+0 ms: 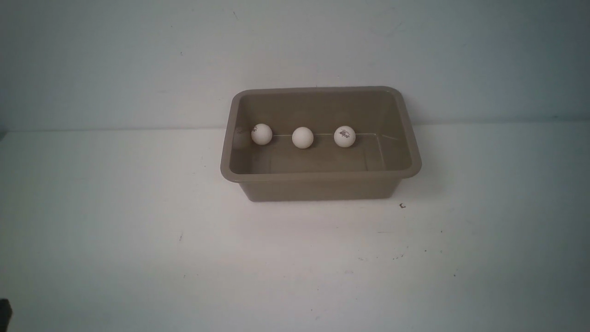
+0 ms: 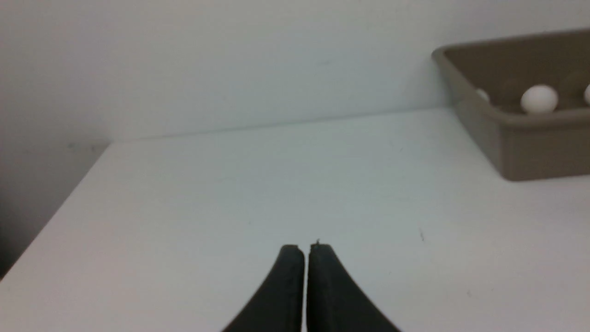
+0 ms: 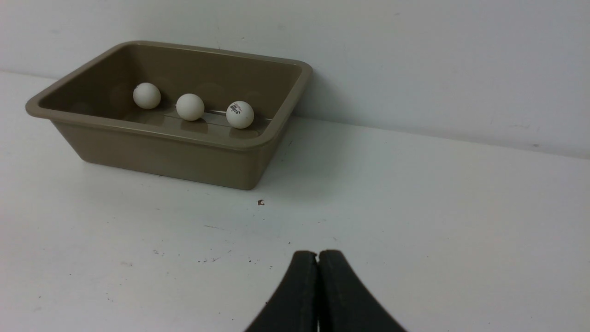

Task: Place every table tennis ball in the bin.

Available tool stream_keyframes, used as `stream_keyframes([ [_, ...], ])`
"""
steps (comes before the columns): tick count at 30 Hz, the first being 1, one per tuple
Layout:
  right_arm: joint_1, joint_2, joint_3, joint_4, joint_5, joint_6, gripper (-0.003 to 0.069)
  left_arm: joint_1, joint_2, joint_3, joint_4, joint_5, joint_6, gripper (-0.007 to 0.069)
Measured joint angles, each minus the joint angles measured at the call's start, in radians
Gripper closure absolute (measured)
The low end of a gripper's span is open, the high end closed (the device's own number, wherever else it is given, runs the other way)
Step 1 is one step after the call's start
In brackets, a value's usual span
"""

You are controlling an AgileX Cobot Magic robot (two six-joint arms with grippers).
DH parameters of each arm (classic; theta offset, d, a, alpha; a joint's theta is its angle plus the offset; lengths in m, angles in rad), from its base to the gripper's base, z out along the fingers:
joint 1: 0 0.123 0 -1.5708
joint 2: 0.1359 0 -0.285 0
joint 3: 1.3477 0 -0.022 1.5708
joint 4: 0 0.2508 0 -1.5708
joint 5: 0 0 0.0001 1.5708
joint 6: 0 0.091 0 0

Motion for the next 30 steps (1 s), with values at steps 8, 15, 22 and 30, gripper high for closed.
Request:
stream_keyframes([
  [8, 0.0, 0.0, 0.0, 0.0, 0.0, 0.0, 0.0675, 0.05, 0.0, 0.054, -0.014, -0.103, -0.025, 0.0629],
  [15, 0.0, 0.0, 0.0, 0.0, 0.0, 0.0, 0.0675, 0.05, 0.0, 0.054, 0.045, -0.073, -0.025, 0.0629],
  [22, 0.0, 0.0, 0.0, 0.0, 0.0, 0.0, 0.0675, 0.05, 0.0, 0.054, 0.062, 0.069, -0.05, 0.0629],
  [30, 0.0, 0.0, 0.0, 0.0, 0.0, 0.0, 0.0675, 0.05, 0.0, 0.054, 0.024, 0.076, -0.05, 0.0629],
])
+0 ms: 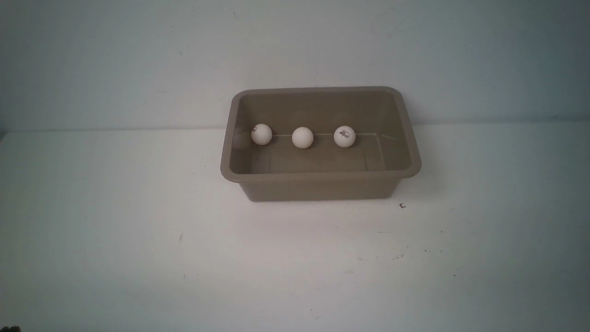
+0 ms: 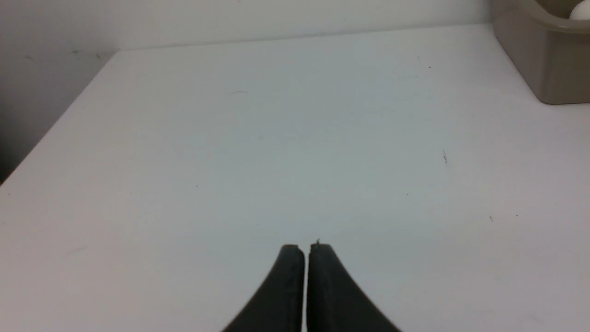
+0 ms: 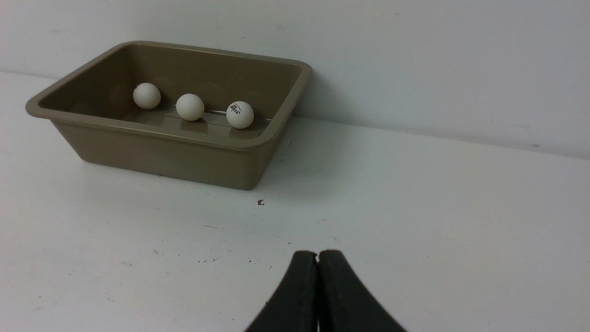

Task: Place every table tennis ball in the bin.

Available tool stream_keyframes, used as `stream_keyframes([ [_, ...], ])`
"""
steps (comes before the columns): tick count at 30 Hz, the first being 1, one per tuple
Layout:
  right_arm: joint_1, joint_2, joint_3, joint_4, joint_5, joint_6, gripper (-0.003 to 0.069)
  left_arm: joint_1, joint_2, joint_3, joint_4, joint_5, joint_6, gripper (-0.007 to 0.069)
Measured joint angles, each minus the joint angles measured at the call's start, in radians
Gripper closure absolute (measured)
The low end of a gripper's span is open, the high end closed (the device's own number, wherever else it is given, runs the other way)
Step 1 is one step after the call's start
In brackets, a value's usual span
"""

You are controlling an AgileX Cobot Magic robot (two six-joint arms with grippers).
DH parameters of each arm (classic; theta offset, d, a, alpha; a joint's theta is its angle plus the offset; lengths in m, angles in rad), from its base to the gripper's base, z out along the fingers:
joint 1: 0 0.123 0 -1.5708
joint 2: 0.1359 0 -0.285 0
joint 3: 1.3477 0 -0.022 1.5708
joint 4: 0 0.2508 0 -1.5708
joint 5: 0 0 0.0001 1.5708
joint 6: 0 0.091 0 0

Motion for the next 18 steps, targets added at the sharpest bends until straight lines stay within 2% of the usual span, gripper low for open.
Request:
stream_keyframes([
  [18, 0.0, 0.0, 0.0, 0.0, 0.0, 0.0, 0.0675, 0.0, 0.0, 0.0, -0.07, 0.003, -0.008, 0.0629],
])
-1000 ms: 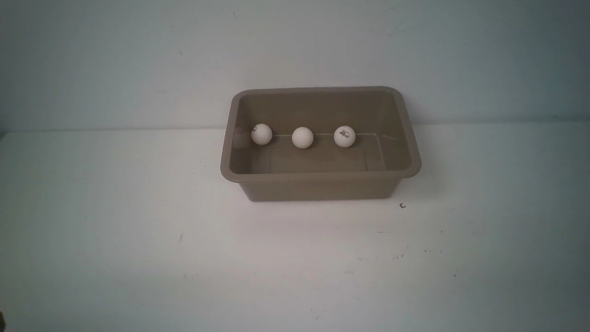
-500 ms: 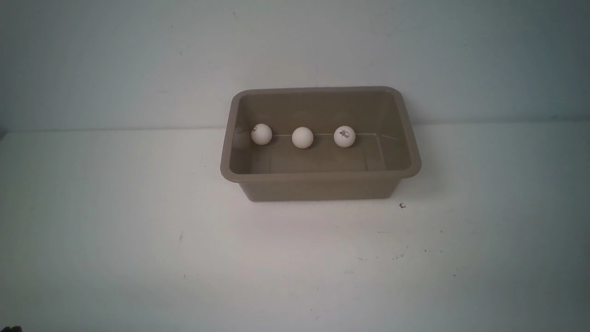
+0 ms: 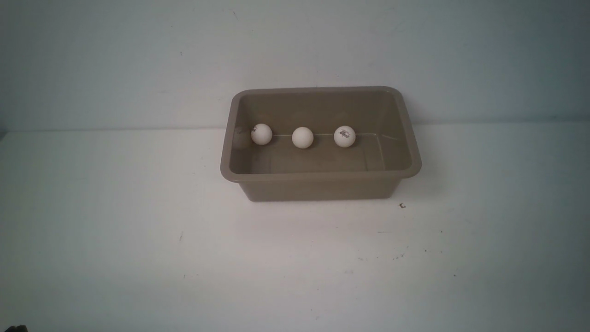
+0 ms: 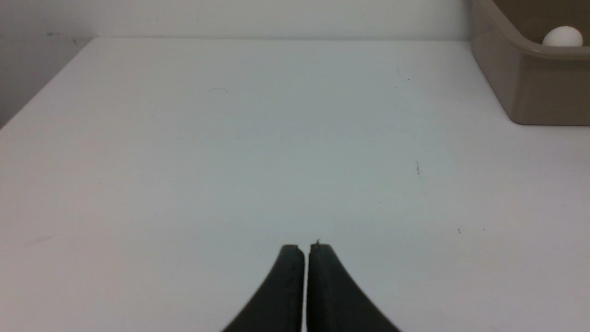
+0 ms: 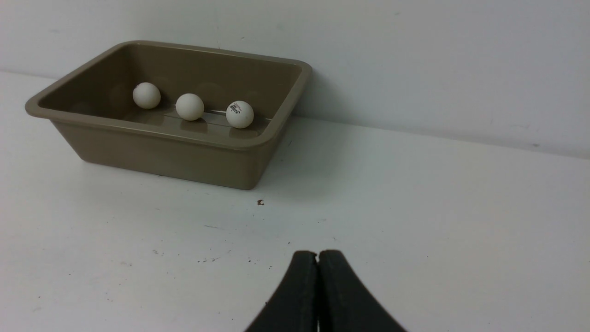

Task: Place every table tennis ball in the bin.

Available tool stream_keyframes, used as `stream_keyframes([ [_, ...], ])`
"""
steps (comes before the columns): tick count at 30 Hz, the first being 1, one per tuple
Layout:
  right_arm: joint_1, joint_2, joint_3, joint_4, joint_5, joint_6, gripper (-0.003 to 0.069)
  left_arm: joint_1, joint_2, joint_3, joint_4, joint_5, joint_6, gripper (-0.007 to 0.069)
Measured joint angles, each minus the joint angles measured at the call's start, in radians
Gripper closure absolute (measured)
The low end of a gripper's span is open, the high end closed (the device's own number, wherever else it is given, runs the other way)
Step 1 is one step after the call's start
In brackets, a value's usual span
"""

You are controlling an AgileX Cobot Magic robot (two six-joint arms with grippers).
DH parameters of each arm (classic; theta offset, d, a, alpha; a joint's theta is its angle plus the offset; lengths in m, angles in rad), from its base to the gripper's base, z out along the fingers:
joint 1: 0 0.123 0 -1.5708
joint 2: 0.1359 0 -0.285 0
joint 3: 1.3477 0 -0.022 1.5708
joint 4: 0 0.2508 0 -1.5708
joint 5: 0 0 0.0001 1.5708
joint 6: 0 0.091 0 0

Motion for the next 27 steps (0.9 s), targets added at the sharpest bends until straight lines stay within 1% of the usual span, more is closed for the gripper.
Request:
stream_keyframes([
  [11, 0.0, 0.0, 0.0, 0.0, 0.0, 0.001, 0.0675, 0.0, 0.0, 0.0, -0.003, 0.0, 0.0, 0.0629],
  [13, -0.019, 0.0, 0.0, 0.009, -0.015, 0.011, 0.0675, 0.0, 0.0, 0.0, -0.003, 0.0, 0.0, 0.0629],
  [15, -0.073, 0.0, 0.0, 0.027, -0.056, 0.022, 0.0675, 0.0, 0.0, 0.0, -0.003, 0.0, 0.0, 0.0629],
  [18, -0.202, 0.0, 0.002, 0.068, -0.158, 0.041, 0.0675, 0.0, 0.0, 0.0, -0.003, 0.0, 0.0, 0.0629],
  [19, -0.269, 0.0, 0.002, 0.081, -0.189, 0.044, 0.0675, 0.0, 0.0, 0.0, -0.003, 0.0, 0.0, 0.0629],
  [20, -0.296, 0.0, 0.002, 0.086, -0.198, 0.045, 0.0675, 0.0, 0.0, 0.0, -0.003, 0.0, 0.0, 0.0629],
  [21, -0.313, 0.0, 0.002, 0.09, -0.201, 0.045, 0.0675, 0.0, 0.0, 0.0, -0.003, 0.0, 0.0, 0.0629],
  [22, -0.368, 0.0, 0.002, 0.101, -0.198, 0.045, 0.0675, 0.0, 0.0, 0.0, -0.003, 0.0, 0.0, 0.0629],
  [24, -0.437, -0.007, 0.002, 0.114, -0.157, 0.046, 0.0675, 0.0, 0.0, 0.0, -0.003, 0.0, 0.0, 0.0629],
  [27, -0.491, -0.03, 0.005, 0.119, -0.085, 0.046, 0.0675, 0.0, 0.0, 0.0, -0.003, 0.0, 0.0, 0.0629],
])
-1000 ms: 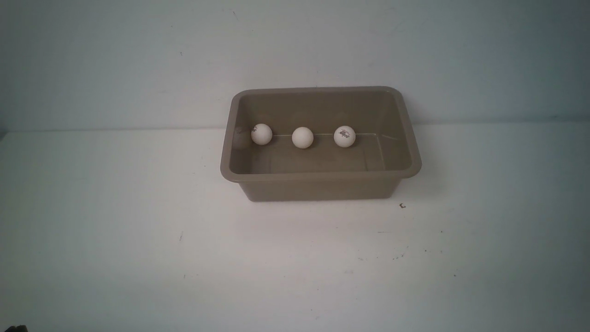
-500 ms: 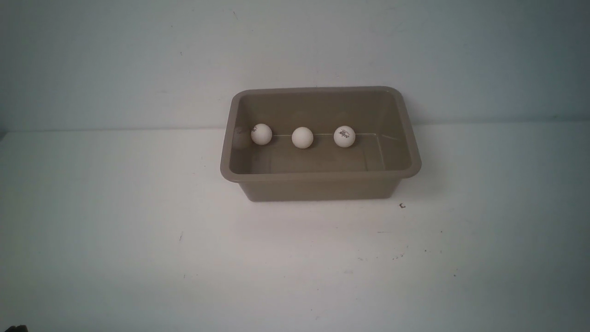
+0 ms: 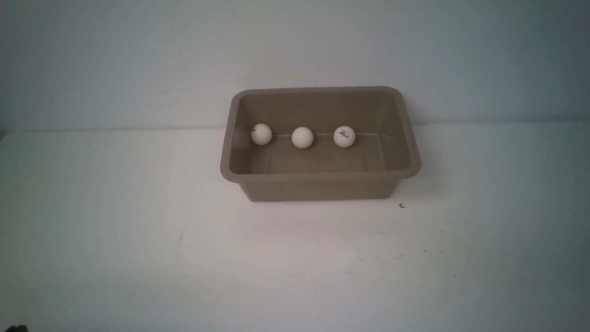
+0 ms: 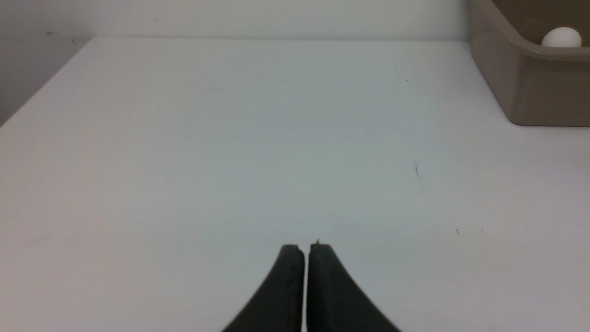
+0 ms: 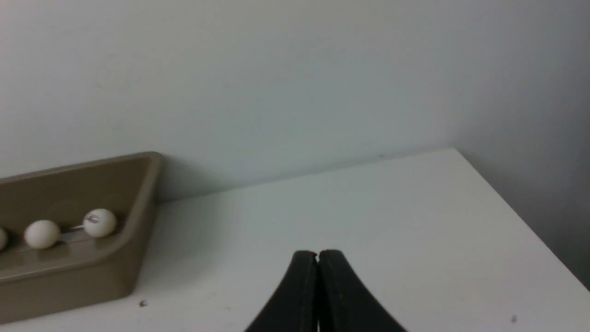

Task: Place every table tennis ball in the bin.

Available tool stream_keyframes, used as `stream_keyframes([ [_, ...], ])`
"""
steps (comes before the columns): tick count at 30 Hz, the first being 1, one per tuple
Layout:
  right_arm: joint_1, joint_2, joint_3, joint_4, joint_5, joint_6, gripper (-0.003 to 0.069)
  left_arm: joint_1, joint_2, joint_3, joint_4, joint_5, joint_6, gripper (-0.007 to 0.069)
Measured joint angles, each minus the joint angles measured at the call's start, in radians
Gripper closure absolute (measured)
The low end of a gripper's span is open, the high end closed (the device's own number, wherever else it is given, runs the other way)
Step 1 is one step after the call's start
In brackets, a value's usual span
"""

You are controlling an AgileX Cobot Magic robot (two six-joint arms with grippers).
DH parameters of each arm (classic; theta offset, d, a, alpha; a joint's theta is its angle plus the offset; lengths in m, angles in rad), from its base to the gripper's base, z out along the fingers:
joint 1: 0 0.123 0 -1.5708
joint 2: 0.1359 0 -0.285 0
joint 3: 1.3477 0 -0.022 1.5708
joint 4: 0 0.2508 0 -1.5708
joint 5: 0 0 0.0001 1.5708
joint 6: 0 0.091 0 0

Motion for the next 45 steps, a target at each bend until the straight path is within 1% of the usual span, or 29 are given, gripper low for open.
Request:
stream_keyframes([
  [3, -0.044, -0.039, 0.034, 0.0, 0.011, -0.005, 0.0675, 0.0, 0.0, 0.0, 0.0, 0.0, 0.0, 0.0629],
  [5, -0.067, -0.071, 0.084, 0.0, -0.024, -0.009, 0.0675, 0.0, 0.0, 0.0, 0.0, 0.0, 0.0, 0.0629],
  [6, -0.079, -0.091, 0.124, 0.002, -0.078, -0.009, 0.0675, 0.0, 0.0, 0.0, 0.0, 0.0, 0.0, 0.0629],
  [8, -0.082, -0.095, 0.154, 0.002, -0.116, -0.009, 0.0675, 0.0, 0.0, 0.0, 0.0, 0.0, 0.0, 0.0629],
  [10, -0.084, -0.097, 0.228, 0.002, -0.198, -0.009, 0.0675, 0.0, 0.0, 0.0, 0.0, 0.001, 0.0, 0.0629],
  [13, -0.084, -0.097, 0.299, 0.002, -0.278, -0.009, 0.0675, 0.0, 0.0, 0.0, 0.0, 0.001, 0.0, 0.0629],
  [17, -0.084, -0.097, 0.374, 0.002, -0.331, -0.009, 0.0675, 0.0, 0.0, 0.0, 0.0, 0.001, 0.0, 0.0629],
  [20, -0.084, -0.097, 0.398, 0.001, -0.338, -0.009, 0.0675, 0.0, 0.0, 0.0, 0.0, 0.001, 0.0, 0.0629],
  [30, -0.084, -0.097, 0.396, 0.002, -0.298, -0.009, 0.0675, 0.0, 0.0, 0.0, 0.0, 0.001, 0.0, 0.0629],
  [45, -0.084, -0.097, 0.396, 0.001, -0.295, -0.009, 0.0675, 0.0, 0.0, 0.0, 0.0, 0.001, 0.0, 0.0629],
])
